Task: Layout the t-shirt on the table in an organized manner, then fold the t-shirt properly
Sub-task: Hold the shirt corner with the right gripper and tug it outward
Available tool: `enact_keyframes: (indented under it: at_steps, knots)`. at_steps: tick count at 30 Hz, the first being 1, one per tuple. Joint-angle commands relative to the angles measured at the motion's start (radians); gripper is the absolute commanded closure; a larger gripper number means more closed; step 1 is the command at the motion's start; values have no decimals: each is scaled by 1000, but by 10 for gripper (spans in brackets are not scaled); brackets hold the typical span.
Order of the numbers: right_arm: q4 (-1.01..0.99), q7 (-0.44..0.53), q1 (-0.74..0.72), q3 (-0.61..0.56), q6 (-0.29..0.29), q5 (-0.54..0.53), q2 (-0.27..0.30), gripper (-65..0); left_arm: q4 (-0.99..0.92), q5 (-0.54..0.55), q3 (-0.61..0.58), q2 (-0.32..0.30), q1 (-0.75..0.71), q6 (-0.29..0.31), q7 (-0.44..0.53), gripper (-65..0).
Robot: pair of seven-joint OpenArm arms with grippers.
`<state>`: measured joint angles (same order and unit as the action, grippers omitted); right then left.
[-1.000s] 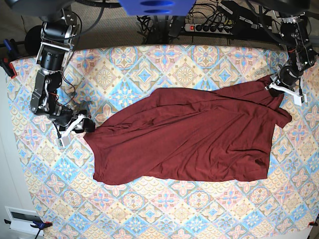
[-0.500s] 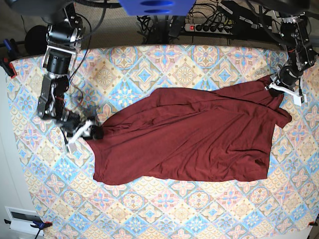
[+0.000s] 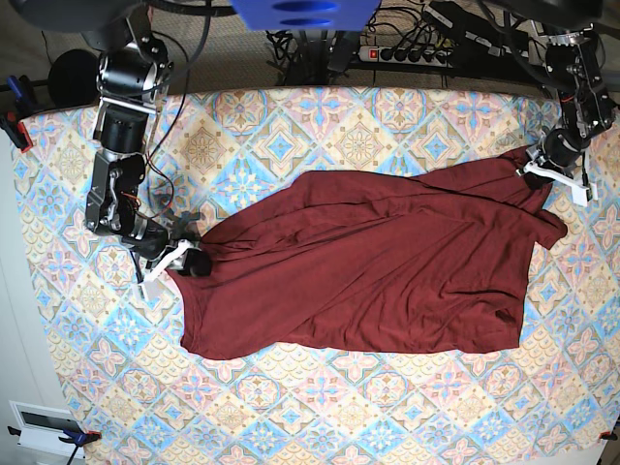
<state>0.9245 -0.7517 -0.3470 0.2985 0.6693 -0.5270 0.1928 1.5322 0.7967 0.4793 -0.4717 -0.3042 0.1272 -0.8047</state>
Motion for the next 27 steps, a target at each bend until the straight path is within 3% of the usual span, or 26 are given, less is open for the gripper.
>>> enact_keyframes:
  at_steps: [1, 9, 13, 27]
  knots:
    - [46, 13, -25, 5, 8, -18, 10, -217, 15, 8, 12, -22, 6, 2, 15, 0]
    - [247, -47, 44, 74, 8, -20, 14, -279, 15, 8, 11, -22, 6, 2, 15, 0]
    - [190, -44, 45, 118, 8, -17, 15, -280, 15, 8, 11, -22, 6, 2, 15, 0]
    - [58, -13, 42, 115, 8, -17, 10, -280, 15, 8, 11, -22, 6, 2, 15, 0]
